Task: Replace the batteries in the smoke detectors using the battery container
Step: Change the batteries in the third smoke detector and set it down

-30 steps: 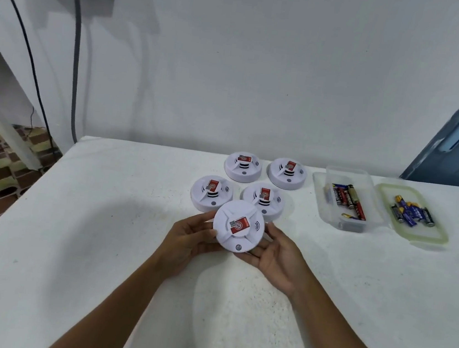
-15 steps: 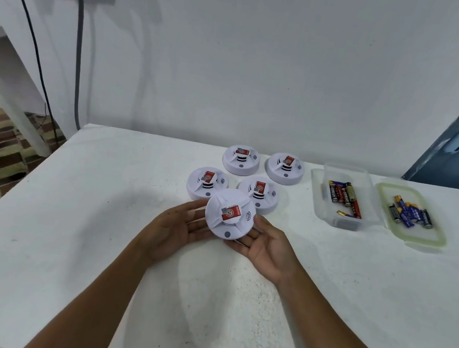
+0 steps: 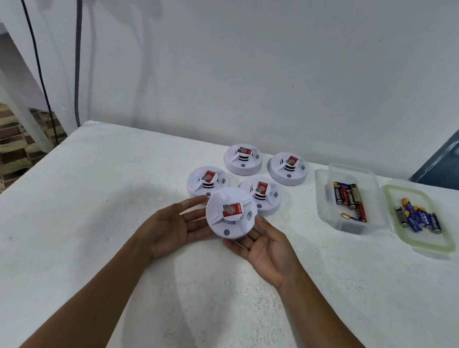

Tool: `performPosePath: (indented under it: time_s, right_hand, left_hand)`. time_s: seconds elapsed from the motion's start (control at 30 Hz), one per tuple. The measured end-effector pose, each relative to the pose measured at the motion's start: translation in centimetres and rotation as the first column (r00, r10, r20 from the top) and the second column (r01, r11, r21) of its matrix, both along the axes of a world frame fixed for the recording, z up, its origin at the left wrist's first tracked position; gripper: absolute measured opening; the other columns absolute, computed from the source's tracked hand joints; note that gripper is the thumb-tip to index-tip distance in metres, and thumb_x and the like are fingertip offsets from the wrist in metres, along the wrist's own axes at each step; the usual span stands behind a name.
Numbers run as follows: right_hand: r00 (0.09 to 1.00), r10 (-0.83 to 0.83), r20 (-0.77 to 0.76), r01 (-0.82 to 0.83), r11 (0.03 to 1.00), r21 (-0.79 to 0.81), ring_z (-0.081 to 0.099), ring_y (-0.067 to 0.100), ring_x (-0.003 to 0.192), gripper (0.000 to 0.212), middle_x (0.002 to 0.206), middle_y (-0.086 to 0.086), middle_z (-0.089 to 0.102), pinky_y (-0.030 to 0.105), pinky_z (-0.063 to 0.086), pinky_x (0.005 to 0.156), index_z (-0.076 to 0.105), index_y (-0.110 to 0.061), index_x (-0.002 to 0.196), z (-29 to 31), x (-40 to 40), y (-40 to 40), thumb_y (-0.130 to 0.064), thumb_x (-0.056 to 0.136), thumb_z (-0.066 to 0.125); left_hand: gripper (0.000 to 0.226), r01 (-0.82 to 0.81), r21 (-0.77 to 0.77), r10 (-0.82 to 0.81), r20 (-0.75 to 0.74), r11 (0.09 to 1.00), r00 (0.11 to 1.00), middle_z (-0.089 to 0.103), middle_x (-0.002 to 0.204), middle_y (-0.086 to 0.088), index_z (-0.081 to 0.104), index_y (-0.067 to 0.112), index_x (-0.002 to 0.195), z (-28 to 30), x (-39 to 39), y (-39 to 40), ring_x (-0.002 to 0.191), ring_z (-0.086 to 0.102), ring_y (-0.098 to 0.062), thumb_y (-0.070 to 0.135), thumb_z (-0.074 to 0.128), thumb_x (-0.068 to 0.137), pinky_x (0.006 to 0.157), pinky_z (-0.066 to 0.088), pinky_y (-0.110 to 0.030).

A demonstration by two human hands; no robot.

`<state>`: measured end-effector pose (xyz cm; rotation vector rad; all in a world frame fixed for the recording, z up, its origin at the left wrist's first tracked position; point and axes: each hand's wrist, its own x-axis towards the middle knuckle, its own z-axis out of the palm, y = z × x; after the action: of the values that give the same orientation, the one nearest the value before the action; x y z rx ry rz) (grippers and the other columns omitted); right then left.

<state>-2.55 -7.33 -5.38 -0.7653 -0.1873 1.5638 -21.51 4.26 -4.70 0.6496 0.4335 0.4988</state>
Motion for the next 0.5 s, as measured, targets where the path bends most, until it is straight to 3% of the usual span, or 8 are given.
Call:
performPosePath:
  time_s: [0.13,0.2,0.27,0.5]
  right_hand:
    - [1.0,0.001,0.004,-0.001,1.0,-0.009,0.065,0.037,0.105,0.043,0.122,0.024,0.062,0.05,0.055,0.087,0.051,-0.003,0.134,0.03,-0.08,-0.03,-0.02,0.095,0.05]
    - [1.0,-0.001,0.013,0.001,1.0,-0.013,0.063,0.037,0.107,0.044,0.126,0.025,0.06,0.05,0.054,0.088,0.049,-0.003,0.135,0.03,-0.02,-0.02,-0.021,0.094,0.05]
    - [1.0,-0.001,0.022,0.002,1.0,-0.016,0.062,0.038,0.109,0.045,0.128,0.026,0.058,0.05,0.054,0.089,0.048,-0.003,0.136,0.1,-0.05,-0.02,-0.021,0.095,0.05]
    - [1.0,-0.007,0.03,0.007,1.0,-0.019,0.063,0.037,0.107,0.044,0.128,0.026,0.058,0.049,0.055,0.086,0.048,-0.003,0.136,0.16,-0.2,-0.05,-0.021,0.097,0.049]
  left_hand:
    - [0.059,-0.011,-0.017,0.011,0.0,1.0,1.0,0.05,0.138,-0.026,0.059,0.003,0.128,-0.06,-0.08,0.08,0.126,0.049,-0.044,0.022,0.077,0.075,0.095,0.048,-0.055]
    - [0.043,-0.028,-0.048,0.027,-0.02,0.998,0.999,0.05,0.137,-0.027,0.058,0.002,0.128,-0.18,0.04,0.07,0.124,0.051,-0.044,0.021,0.054,0.09,0.09,0.051,-0.054]
    - [0.042,-0.046,-0.073,0.044,-0.038,0.996,0.998,0.052,0.136,-0.027,0.059,0.001,0.127,-0.34,0.08,0.14,0.122,0.053,-0.044,0.02,0.037,0.096,0.087,0.052,-0.053]
    - [0.042,-0.054,-0.077,0.05,-0.05,0.996,0.997,0.054,0.133,-0.026,0.066,0.002,0.119,-0.43,0.08,0.18,0.119,0.056,-0.042,0.02,0.035,0.095,0.086,0.054,-0.052]
